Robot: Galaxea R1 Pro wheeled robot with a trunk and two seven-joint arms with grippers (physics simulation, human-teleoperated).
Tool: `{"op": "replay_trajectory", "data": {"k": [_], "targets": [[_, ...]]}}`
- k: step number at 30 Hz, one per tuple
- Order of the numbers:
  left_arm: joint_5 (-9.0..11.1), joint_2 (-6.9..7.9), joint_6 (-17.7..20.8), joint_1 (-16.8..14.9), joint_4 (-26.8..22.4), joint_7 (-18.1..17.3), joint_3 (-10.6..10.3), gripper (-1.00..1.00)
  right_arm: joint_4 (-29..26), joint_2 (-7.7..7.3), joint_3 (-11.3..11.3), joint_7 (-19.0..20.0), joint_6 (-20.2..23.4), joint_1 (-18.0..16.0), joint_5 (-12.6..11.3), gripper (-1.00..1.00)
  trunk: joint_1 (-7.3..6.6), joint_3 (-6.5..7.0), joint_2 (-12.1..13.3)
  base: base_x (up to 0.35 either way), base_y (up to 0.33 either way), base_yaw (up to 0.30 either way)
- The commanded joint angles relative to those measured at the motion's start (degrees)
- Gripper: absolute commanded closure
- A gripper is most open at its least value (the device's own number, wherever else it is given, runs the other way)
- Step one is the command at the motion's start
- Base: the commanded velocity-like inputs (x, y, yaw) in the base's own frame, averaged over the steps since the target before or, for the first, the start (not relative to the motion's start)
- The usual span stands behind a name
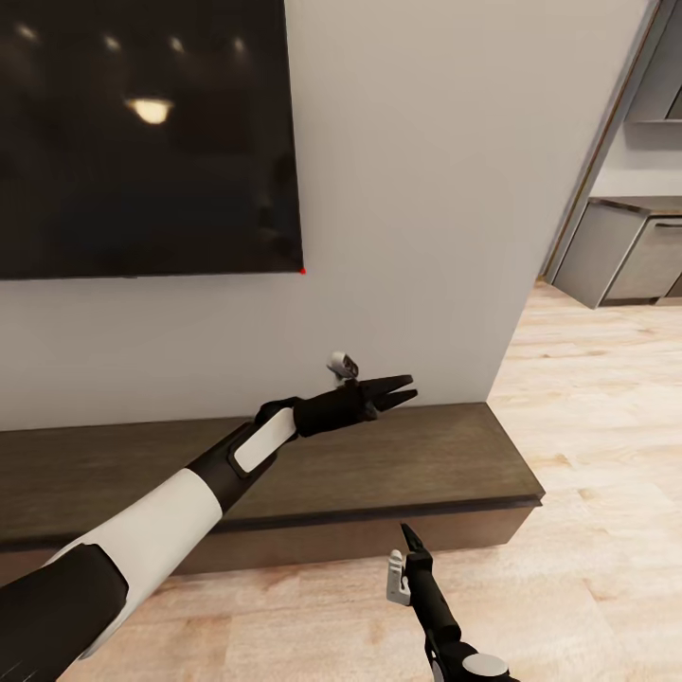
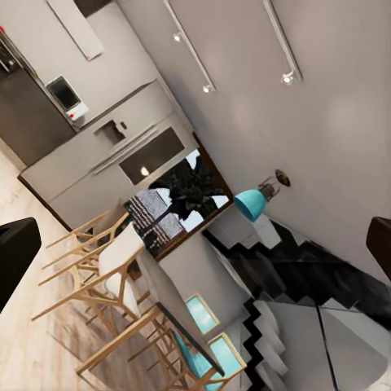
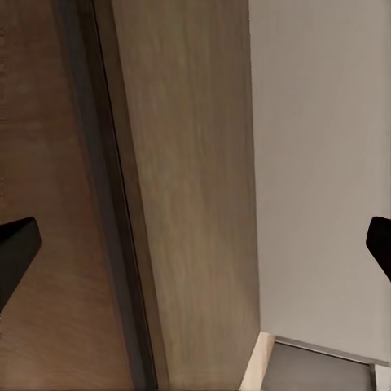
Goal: Place each of the two pumpkins and all three candles from the living room inside a cabinet in the living room (use any cabinet), then make sure every cabinet is closed, and position the cauldron so it is next to a table in the living room.
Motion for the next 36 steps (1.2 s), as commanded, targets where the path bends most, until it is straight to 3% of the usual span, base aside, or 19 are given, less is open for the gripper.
{"op": "replay_trajectory", "data": {"k": [1, 8, 16, 32, 36], "targets": [[-0.02, 0.0, -0.01, 0.0, 0.0, -0.03, 0.0, -1.0, 0.0, 0.0, 0.0, 0.0, 0.0, 0.0, 0.0, -1.0, 0.23, -0.18, -0.42, 0.0, 0.0, 0.0], [-0.1, -0.65, 0.0, 0.0, -0.08, -0.13, -0.08, -1.0, -0.15, -0.07, -0.05, -0.23, 0.0, 0.0, 0.0, -1.0, 1.76, -1.44, -3.22, 0.0, 0.0, 0.0], [-0.05, -1.6, 0.0, 0.0, 0.05, -0.08, -0.08, -1.0, -0.18, -0.17, -0.08, -3.4, 0.17, 0.0, 0.0, -1.0, 3.52, -2.88, -6.43, 0.0, 0.0, 0.0], [-0.04, -1.62, 0.0, 0.0, 0.1, -0.1, -0.08, -1.0, -1.73, -0.21, -0.17, -3.64, -0.03, -0.05, -0.01, -1.0, 7.03, -5.75, -12.85, -0.117, 0.0, 0.0], [-0.02, -1.65, 0.0, 0.0, 0.05, -0.09, -0.08, -1.0, -2.46, 0.12, -0.17, -3.52, 0.06, -1.59, 0.02, -1.0, 7.91, -6.47, -14.45, 0.0, 0.0, 0.0]]}}
